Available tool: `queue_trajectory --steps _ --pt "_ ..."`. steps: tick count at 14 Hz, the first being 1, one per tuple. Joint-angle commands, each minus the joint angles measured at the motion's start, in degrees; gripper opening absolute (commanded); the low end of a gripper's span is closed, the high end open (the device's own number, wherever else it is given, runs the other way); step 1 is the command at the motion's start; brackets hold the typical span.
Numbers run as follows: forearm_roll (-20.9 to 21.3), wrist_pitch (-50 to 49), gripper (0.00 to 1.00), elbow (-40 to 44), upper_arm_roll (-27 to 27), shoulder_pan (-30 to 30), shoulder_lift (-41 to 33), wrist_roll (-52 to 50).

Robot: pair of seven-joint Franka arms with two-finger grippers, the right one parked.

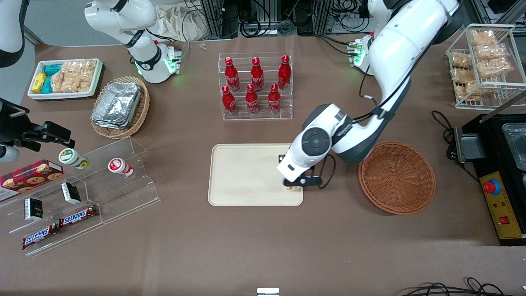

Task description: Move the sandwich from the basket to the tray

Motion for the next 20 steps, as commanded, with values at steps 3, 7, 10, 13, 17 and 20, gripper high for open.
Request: queue_trajectory --steps 3,7,10,13,17,20 --pt "2.8 2.9 0.07 1.9 2.2 -4.2 5.3 -1.0" --pt "2.8 2.8 0.99 1.9 2.3 -4.2 5.2 -1.1" --pt "2.4 1.7 1.0 2.9 2.3 -2.7 3.3 -2.3" --pt "2.9 -4.1 1.0 4.7 2.2 0.4 -2.2 -6.7" --pt "1.6 -14.1 1.0 5.1 2.0 9.5 -12.9 -6.3" --pt "1.0 -19.9 1.0 4.1 1.9 14.8 -19.1 -3.1"
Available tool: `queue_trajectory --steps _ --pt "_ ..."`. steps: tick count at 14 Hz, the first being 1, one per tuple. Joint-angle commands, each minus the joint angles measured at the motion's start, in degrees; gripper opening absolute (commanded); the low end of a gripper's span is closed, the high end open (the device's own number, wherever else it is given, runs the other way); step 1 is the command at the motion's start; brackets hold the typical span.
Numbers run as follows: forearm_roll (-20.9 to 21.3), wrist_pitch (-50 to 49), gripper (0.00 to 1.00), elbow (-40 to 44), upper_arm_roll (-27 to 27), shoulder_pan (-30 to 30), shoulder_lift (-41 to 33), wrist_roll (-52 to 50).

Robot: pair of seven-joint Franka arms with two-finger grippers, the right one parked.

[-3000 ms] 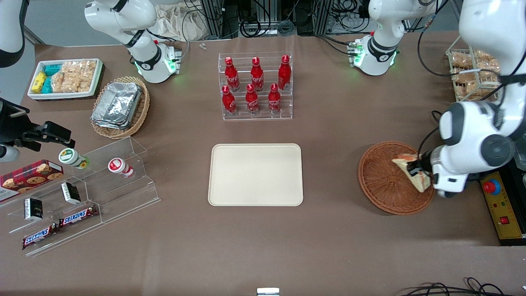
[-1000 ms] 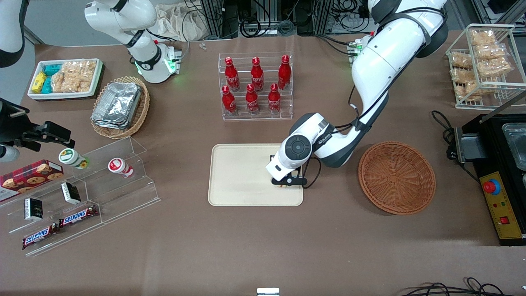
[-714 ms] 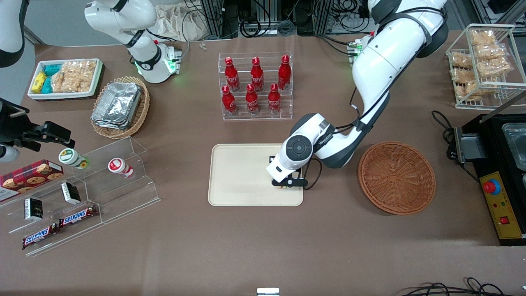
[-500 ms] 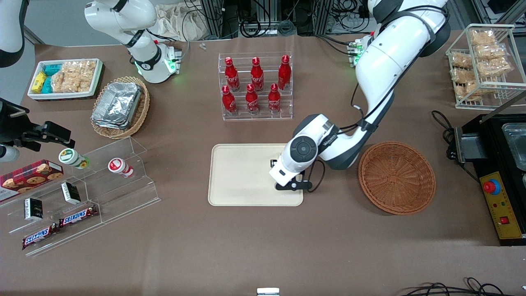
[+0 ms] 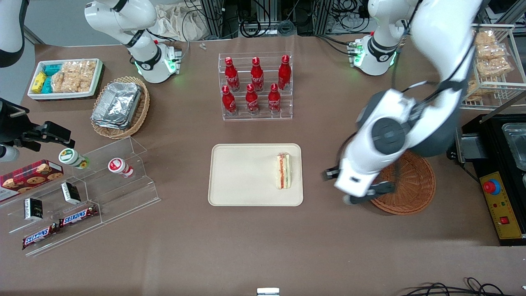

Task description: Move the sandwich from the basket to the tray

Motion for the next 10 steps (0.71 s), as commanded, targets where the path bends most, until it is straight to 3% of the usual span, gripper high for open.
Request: queue_trajectory --steps 1,4,10 --pt "-2.6 -4.5 1.0 -3.1 -0.2 4.5 -6.4 6.3" --pt "-7.3 -8.0 1.0 -5.2 5.7 4.2 -11.9 15.7" --pt "-11.9 -2.3 1.0 -26.1 22.7 -1.0 -30.1 36.9"
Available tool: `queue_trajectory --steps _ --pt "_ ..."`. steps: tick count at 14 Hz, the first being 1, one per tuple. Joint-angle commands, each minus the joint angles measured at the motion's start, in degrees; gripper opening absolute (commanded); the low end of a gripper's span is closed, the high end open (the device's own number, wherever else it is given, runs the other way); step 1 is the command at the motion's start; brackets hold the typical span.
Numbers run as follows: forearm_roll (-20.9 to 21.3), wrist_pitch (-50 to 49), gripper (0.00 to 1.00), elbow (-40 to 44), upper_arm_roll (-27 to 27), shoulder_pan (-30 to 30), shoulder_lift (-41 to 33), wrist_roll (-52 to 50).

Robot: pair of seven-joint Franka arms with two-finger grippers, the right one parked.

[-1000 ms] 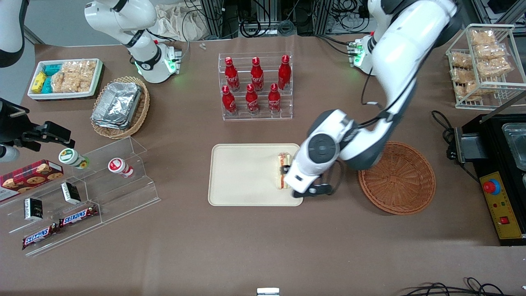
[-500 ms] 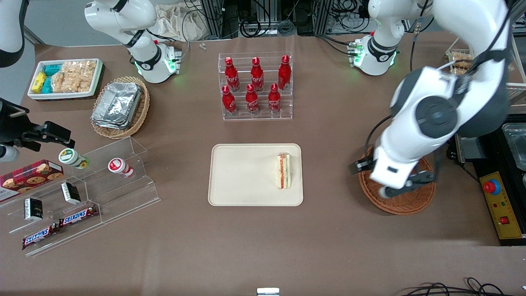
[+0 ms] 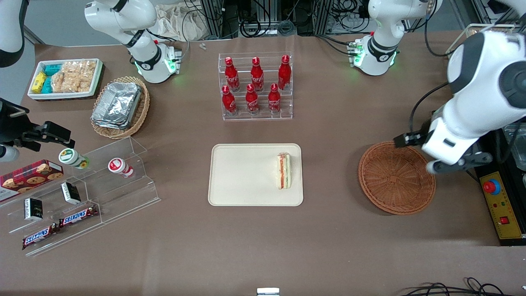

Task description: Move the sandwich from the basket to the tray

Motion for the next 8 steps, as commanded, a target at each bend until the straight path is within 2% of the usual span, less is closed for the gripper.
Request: queue_trajectory --steps 1,3,8 --pt "-2.9 6.6 1.0 -15.6 6.3 -2.1 -12.2 8.4" --pt "-2.9 8.5 1.0 -19.6 6.5 -1.2 -14.7 12.3" --pt "-1.9 4.4 1.0 -13.6 6.5 -0.1 -10.6 20.9"
